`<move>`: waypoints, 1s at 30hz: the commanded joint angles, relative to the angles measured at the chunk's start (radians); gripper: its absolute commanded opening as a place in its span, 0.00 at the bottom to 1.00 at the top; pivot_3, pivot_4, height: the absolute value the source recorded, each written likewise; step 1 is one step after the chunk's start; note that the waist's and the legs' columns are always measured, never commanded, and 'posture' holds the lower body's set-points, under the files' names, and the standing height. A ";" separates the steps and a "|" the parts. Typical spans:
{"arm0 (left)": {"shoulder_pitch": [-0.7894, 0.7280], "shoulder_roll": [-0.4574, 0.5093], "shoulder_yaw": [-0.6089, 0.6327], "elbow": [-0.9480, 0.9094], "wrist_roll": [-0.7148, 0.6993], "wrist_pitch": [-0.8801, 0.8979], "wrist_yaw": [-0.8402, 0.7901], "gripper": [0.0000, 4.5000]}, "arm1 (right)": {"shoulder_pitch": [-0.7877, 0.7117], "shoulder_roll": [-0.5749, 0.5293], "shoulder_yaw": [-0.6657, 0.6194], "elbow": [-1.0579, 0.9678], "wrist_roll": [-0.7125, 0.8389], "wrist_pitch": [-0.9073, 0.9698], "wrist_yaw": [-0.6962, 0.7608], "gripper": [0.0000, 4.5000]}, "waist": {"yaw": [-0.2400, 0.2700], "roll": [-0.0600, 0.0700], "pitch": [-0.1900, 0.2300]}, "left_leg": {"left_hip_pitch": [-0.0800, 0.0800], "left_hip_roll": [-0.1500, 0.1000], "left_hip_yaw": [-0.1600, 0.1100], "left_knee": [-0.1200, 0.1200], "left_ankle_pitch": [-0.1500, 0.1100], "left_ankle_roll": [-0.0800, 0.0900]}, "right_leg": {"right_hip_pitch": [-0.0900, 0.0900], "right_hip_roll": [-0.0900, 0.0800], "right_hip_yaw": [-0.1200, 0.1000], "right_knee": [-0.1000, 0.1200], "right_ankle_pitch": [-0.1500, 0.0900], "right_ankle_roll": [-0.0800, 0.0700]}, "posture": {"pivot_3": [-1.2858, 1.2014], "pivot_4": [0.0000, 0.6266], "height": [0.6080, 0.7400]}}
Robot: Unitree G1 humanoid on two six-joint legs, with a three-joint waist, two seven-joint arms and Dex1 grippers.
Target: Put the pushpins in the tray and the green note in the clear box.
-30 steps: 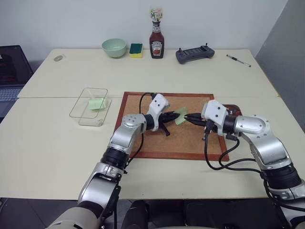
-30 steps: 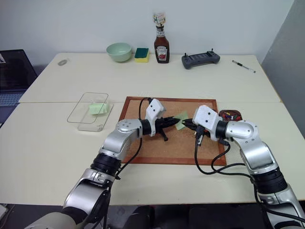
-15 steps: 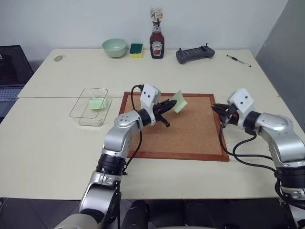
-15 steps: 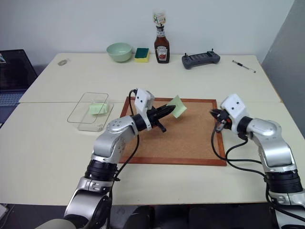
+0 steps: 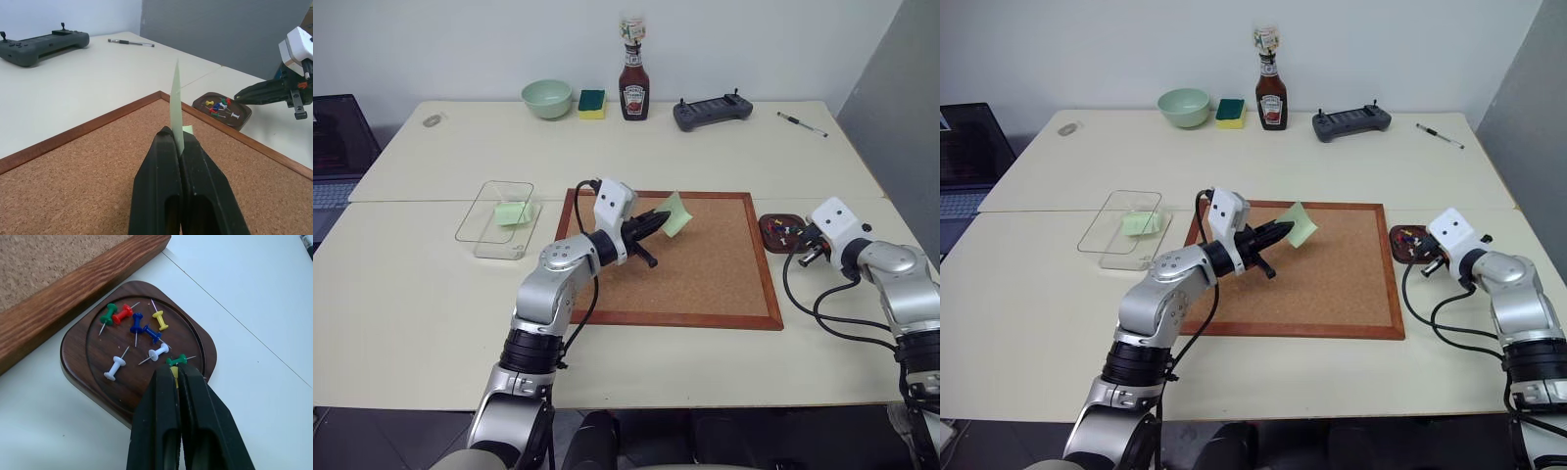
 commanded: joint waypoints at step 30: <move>-0.048 0.011 0.020 -0.025 -0.017 -0.023 0.017 0.00 | -0.094 0.017 -0.101 -0.062 0.112 0.134 -0.006 0.99 | 0.001 0.000 0.000 | 0.000 0.000 0.000 0.000 0.000 0.000 | 0.000 0.000 0.000 0.000 0.000 0.000 | 0.52 0.24 1.00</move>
